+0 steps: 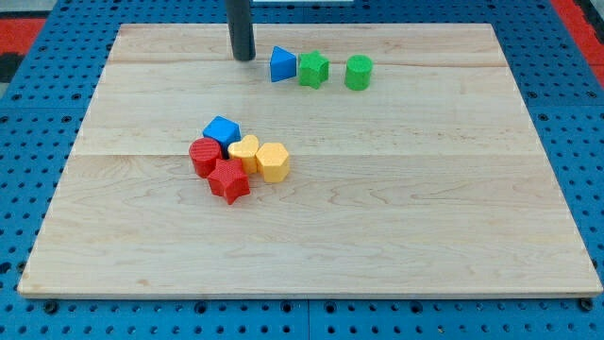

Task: Move the blue triangle right above the yellow heart

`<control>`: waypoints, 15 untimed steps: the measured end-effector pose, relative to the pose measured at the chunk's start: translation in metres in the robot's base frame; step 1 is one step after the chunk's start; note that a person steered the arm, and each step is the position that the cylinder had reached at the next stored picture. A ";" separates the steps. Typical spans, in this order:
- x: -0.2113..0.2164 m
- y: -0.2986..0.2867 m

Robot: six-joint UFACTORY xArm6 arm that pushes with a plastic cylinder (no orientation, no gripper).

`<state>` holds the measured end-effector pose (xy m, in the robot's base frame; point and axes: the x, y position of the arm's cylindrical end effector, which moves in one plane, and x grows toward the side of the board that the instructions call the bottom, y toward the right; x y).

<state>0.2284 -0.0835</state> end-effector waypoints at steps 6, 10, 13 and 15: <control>0.080 0.043; 0.115 0.026; 0.136 0.052; 0.129 0.036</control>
<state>0.3575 -0.0477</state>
